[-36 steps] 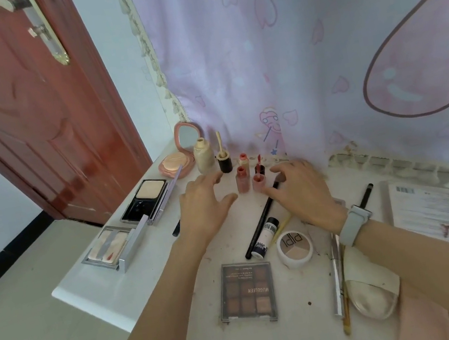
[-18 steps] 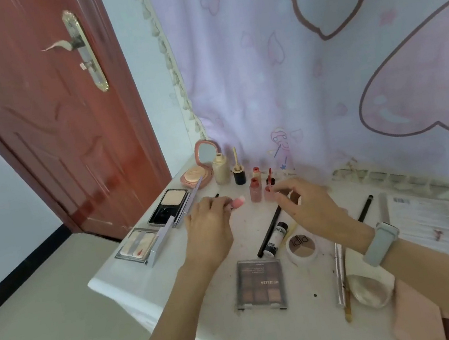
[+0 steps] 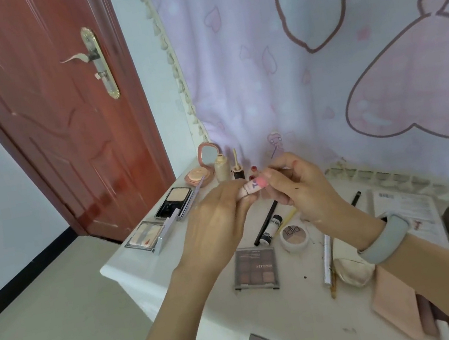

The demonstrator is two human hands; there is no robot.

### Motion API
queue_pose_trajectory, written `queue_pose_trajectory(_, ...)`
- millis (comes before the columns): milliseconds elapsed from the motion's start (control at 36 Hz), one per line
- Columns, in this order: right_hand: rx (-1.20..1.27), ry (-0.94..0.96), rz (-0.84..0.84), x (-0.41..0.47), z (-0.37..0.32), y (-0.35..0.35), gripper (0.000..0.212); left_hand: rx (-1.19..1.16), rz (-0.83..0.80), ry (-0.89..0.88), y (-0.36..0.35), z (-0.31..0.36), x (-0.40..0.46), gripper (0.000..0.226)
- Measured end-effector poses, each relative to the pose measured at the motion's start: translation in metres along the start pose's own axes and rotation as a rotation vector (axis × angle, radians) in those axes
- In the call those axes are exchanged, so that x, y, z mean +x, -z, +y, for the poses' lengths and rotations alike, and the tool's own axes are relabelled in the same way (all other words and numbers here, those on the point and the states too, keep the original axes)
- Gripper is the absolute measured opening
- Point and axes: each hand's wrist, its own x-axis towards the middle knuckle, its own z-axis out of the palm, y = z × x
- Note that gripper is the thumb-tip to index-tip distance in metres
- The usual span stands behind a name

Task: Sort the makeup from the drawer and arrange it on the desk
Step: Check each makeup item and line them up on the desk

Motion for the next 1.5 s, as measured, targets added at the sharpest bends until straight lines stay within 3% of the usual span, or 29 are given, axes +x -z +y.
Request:
queue_pose_trajectory(111, -0.095, 0.006, 0.013, -0.006, 0.002, 0.002, 0.008, 0.128, -0.014, -0.039, -0.004, 0.01, -0.003, 0.037)
queue_pose_trajectory(222, -0.116, 0.032, -0.013, -0.008, 0.003, 0.007, 0.008, 0.12, -0.046, -0.025, -0.01, 0.014, -0.005, 0.024)
queue_pose_trajectory(500, -0.212, 0.06, -0.118, -0.007, 0.001, 0.016, 0.007, 0.06, -0.037, -0.032, -0.014, -0.001, -0.004, 0.034)
queue_pose_trajectory(611, -0.069, -0.13, 0.01, 0.003, 0.01, 0.025, 0.005, -0.014, -0.193, 0.202, -0.028, -0.018, -0.008, 0.048)
queue_pose_trajectory(694, 0.203, -0.317, 0.177, 0.011, 0.018, 0.037, 0.01, -0.406, -0.233, 0.551, -0.033, -0.032, -0.012, 0.036)
queue_pose_trajectory(750, 0.393, -0.403, 0.183, 0.012, 0.025, 0.044, 0.01, -0.58, -0.189, 0.709, -0.033, -0.04, -0.015, 0.028)
queue_pose_trajectory(861, 0.531, -0.447, 0.079, 0.008, 0.039, 0.047, 0.02, -0.799, -0.093, 0.811, -0.037, -0.048, -0.017, 0.018)
queue_pose_trajectory(917, 0.445, -0.424, 0.037, 0.008, 0.045, 0.046, 0.016, -0.783, -0.093, 0.828, -0.044, -0.05, -0.016, 0.015)
queue_pose_trajectory(1056, -0.067, -0.341, 0.051, 0.012, 0.059, 0.037, 0.015, -0.799, 0.016, 0.846, -0.065, -0.057, -0.009, 0.012)
queue_pose_trajectory(1250, -0.481, -0.14, 0.05, 0.028, 0.088, 0.023, 0.006, -0.649, 0.032, 0.769, -0.089, -0.068, 0.004, 0.014)
queue_pose_trajectory(1500, -1.123, -0.076, 0.055, 0.045, 0.122, 0.017, 0.02, -0.448, -0.091, 0.648, -0.125, -0.083, 0.016, 0.006)
